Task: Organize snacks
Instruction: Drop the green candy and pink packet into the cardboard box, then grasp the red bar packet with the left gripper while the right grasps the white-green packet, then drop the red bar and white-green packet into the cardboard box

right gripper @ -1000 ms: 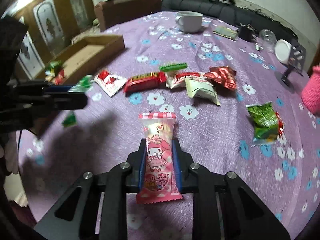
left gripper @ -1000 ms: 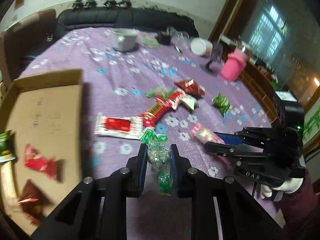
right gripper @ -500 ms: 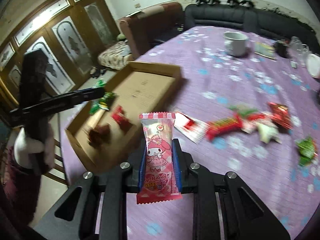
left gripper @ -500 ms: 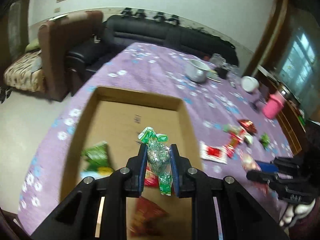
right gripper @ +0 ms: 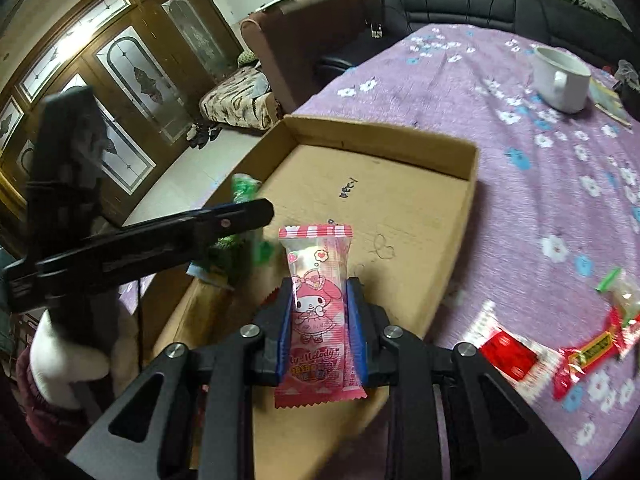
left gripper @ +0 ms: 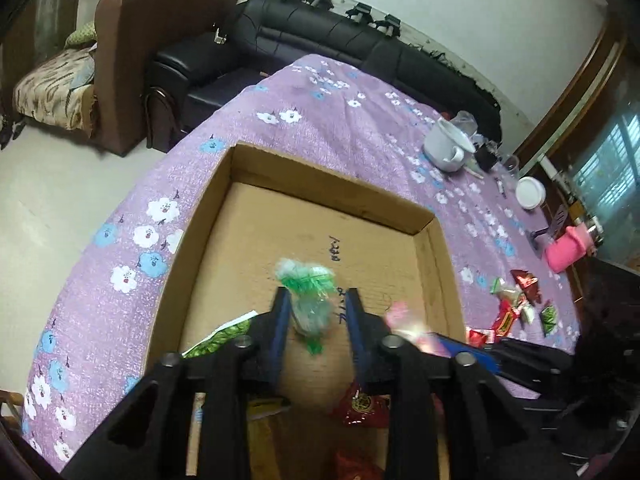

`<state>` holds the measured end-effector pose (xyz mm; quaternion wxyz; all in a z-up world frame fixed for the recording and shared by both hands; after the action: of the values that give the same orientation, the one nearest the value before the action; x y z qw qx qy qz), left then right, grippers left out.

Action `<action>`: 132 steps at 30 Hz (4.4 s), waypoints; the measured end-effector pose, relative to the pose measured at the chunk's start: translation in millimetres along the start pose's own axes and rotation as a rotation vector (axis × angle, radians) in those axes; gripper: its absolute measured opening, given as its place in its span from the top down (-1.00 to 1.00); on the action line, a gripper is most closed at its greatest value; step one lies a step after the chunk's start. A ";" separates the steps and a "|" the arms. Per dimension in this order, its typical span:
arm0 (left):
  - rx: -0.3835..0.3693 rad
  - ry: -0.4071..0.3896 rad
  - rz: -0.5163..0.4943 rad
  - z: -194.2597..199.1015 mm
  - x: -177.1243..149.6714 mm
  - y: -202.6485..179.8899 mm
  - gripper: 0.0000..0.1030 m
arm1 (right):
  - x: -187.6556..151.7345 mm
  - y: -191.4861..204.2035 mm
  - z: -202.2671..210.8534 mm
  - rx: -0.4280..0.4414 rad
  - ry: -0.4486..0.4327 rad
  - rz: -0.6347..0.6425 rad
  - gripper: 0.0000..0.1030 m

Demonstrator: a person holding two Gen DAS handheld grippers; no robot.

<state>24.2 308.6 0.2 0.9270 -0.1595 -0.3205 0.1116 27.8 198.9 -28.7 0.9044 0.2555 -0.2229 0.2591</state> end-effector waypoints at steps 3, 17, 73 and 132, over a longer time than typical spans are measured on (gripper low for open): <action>-0.013 -0.022 0.001 7.6 -1.5 0.0 0.22 | 0.5 0.8 6.6 0.005 -0.026 0.003 0.12; -0.179 -0.161 -0.044 76.3 -41.1 -93.8 -0.35 | -46.7 -75.9 132.0 -0.095 -0.228 -0.082 -0.01; -0.248 0.017 -0.471 -5.2 -116.6 -255.6 0.65 | -137.0 -203.0 200.6 -0.204 -0.292 -0.350 0.26; -0.098 -0.074 0.022 28.0 9.8 -7.0 0.11 | 13.2 -12.7 37.9 -0.005 -0.144 -0.061 0.05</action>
<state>14.9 311.5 29.0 0.9044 -0.2038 -0.3578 0.1118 35.1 172.4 3.2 0.8941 0.2778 -0.2801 0.2119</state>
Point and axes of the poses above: each gripper's, at about its wrist camera, not at the fingertips, and z roughly against the way its jaws point, y to its left, x to its top, the point moved 7 cm from there along -z, roughly the way its jaws point, and after that the axes turned 1 degree about -x, right-handed, at the moved point
